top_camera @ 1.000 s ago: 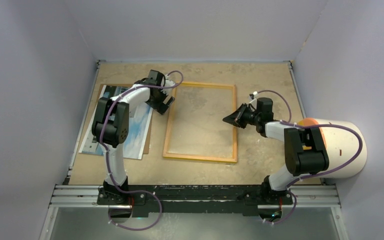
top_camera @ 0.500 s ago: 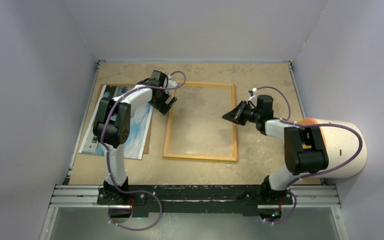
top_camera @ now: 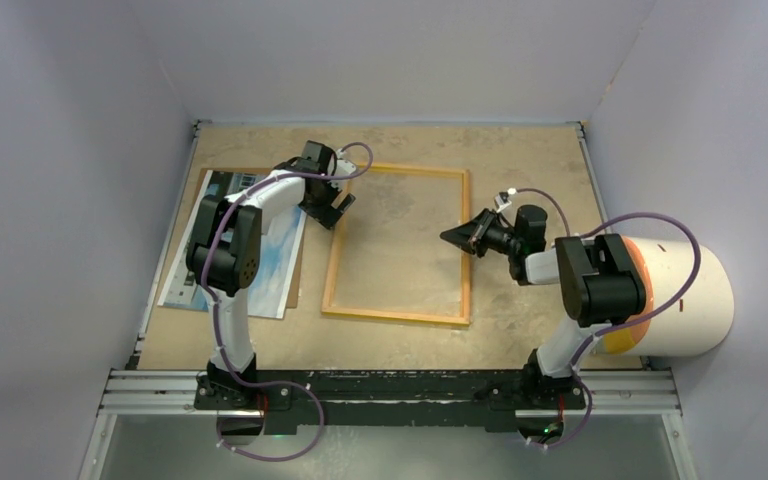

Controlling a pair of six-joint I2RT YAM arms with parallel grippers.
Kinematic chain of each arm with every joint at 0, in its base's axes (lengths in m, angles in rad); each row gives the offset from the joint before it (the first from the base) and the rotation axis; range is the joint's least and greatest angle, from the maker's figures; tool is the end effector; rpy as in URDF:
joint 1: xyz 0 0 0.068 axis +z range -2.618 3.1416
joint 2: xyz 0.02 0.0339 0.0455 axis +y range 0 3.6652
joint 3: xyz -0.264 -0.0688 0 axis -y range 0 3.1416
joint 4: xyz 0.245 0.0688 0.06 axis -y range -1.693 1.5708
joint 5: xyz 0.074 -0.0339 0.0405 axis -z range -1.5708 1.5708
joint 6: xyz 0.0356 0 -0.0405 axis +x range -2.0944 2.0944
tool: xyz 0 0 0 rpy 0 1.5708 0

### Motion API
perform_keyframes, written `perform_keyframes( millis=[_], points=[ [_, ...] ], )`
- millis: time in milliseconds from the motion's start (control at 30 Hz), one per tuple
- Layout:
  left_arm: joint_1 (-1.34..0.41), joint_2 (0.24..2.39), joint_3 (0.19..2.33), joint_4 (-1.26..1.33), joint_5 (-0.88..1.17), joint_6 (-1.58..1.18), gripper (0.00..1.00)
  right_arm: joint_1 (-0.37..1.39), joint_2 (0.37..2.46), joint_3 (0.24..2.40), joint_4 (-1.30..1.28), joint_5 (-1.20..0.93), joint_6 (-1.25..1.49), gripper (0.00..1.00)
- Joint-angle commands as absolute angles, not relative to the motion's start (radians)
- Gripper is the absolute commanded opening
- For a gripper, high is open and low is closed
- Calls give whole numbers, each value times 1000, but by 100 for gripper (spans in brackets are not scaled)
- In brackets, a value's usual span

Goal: Put the photo into the frame
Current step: Place the photo frame item in the photo frame.

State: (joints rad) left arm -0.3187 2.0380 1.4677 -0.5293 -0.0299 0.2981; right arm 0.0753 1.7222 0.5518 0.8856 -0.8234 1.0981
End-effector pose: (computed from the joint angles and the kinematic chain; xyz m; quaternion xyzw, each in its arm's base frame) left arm 0.4061 -0.1329 0.1698 0.2918 0.9275 0.0121 0.2335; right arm 0.3020 0.0490 0.1447 0.1497 0.7570 0.5709 0.2803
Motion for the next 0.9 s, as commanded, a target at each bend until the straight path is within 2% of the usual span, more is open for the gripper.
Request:
perform_keyframes(
  millis=[0,133,267,700,867],
  points=[
    [-335,2058,1429,-544,25,299,93,86,1759,522,1224,-925,1283,0],
    [-336,2052,1425,-547,31,302,93,86,1789,508,1370,-940,1377,0],
    [-336,2052,1425,-549,29,302,93,90,1794,509,1404,-955,1395,0],
    [-334,2045,1431,-557,26,300,93,109,1759,555,1055,-901,1162,0],
    [-334,2043,1430,-557,23,302,93,114,1688,611,725,-824,981,19]
  ],
)
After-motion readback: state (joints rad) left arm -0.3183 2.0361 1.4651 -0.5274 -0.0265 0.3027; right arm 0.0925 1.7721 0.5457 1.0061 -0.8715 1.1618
